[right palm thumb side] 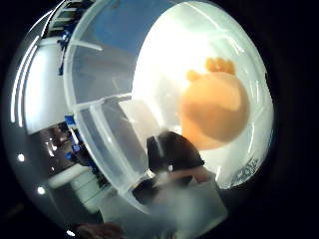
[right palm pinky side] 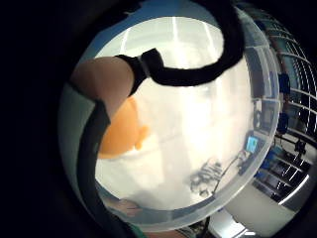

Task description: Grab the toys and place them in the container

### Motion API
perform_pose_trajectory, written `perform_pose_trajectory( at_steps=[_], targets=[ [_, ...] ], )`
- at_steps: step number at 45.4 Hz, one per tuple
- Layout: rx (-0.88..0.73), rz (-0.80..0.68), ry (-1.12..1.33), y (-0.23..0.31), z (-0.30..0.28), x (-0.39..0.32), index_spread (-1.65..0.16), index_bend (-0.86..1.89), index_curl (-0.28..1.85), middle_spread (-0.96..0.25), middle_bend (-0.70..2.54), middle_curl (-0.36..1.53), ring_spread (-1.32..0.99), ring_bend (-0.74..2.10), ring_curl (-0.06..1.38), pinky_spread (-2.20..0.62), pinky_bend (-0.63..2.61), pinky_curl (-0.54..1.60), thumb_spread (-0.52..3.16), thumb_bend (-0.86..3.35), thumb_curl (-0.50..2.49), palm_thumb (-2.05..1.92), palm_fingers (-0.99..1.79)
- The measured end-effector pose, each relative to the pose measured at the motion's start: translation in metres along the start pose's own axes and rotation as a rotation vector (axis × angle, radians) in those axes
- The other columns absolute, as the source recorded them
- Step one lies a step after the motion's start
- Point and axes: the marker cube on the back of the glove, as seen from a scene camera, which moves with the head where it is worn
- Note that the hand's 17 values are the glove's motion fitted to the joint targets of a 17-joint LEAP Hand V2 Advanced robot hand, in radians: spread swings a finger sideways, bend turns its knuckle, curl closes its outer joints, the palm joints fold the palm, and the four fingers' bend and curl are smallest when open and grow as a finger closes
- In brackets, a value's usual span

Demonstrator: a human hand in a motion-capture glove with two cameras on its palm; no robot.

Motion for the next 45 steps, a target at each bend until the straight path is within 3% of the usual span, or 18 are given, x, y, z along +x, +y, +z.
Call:
perform_pose_trajectory(
  at_steps=[7,14,18,23,33,45],
  targets=[
    [0.133,0.137,0.159,0.03,-0.036,0.017,-0.33,0.11,0.28,-0.09,0.09,0.32,-0.1,0.33,0.36,0.0,1.35,0.38,1.28,-0.02,0.41,0.04,-0.22],
    [0.259,0.035,-0.154,0.106,-0.1,0.031,-0.33,0.13,0.27,-0.09,0.1,0.28,-0.08,0.32,0.36,0.01,1.3,0.36,1.29,-0.02,0.38,0.03,-0.21],
    [0.307,-0.031,-0.163,0.171,-0.119,0.069,-0.34,0.15,0.28,-0.09,0.11,0.27,-0.08,0.32,0.36,0.02,1.22,0.34,1.3,-0.02,0.36,0.01,-0.2],
    [0.367,-0.11,0.149,0.239,-0.11,0.127,-0.34,0.16,0.28,-0.1,0.12,0.26,-0.07,0.32,0.36,0.03,1.15,0.32,1.32,-0.02,0.34,-0.01,-0.16],
    [0.408,0.153,-0.022,0.329,-0.094,0.183,-0.35,0.16,0.3,-0.1,0.13,0.25,-0.07,0.29,0.36,0.04,1.09,0.3,1.33,-0.02,0.32,-0.01,-0.12],
    [0.416,0.203,-0.023,0.361,-0.058,0.213,-0.35,0.16,0.3,-0.11,0.13,0.23,-0.07,0.29,0.36,0.04,1.06,0.3,1.34,-0.01,0.3,0.0,-0.12]
  ],
)
